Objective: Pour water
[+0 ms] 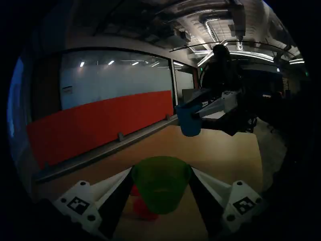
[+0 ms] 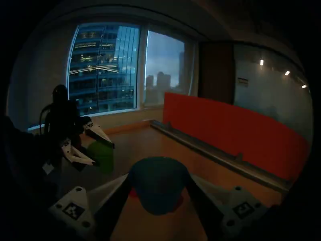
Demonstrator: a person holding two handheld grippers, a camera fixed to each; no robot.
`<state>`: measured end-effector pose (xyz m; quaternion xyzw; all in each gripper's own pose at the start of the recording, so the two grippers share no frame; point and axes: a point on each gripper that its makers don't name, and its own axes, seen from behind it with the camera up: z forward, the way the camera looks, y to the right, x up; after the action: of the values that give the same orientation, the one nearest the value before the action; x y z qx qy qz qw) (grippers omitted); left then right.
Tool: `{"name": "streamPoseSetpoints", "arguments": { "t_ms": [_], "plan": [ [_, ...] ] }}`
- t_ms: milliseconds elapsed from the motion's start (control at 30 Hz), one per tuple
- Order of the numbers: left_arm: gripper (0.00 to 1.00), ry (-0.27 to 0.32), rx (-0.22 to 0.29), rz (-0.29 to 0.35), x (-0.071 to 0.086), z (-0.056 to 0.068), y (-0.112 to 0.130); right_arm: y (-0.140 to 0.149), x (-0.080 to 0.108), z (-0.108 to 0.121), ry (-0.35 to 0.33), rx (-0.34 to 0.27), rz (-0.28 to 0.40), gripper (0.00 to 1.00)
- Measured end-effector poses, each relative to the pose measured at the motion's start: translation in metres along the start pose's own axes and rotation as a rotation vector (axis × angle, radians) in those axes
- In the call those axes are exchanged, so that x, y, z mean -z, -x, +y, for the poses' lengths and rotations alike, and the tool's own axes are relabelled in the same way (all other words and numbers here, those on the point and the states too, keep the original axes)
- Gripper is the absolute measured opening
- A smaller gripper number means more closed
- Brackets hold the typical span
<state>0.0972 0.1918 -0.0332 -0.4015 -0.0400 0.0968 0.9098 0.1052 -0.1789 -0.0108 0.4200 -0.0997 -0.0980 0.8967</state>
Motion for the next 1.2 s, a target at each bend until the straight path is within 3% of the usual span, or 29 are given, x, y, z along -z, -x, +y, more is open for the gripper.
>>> {"name": "streamPoseSetpoints", "arguments": {
  "t_ms": [367,900,1200],
  "plan": [
    [0.88,-0.011,0.002,-0.053,0.002,-0.006,0.025,0.034,-0.008,0.000,-0.010,0.013,-0.072,0.93],
    [0.88,-0.037,0.017,-0.206,0.006,-0.019,0.084,0.077,-0.023,-0.001,-0.026,0.019,-0.162,0.93],
    [0.88,-0.033,0.013,-0.270,0.007,-0.020,0.108,0.099,-0.028,0.003,-0.028,0.019,-0.206,0.94]
  ]
}}
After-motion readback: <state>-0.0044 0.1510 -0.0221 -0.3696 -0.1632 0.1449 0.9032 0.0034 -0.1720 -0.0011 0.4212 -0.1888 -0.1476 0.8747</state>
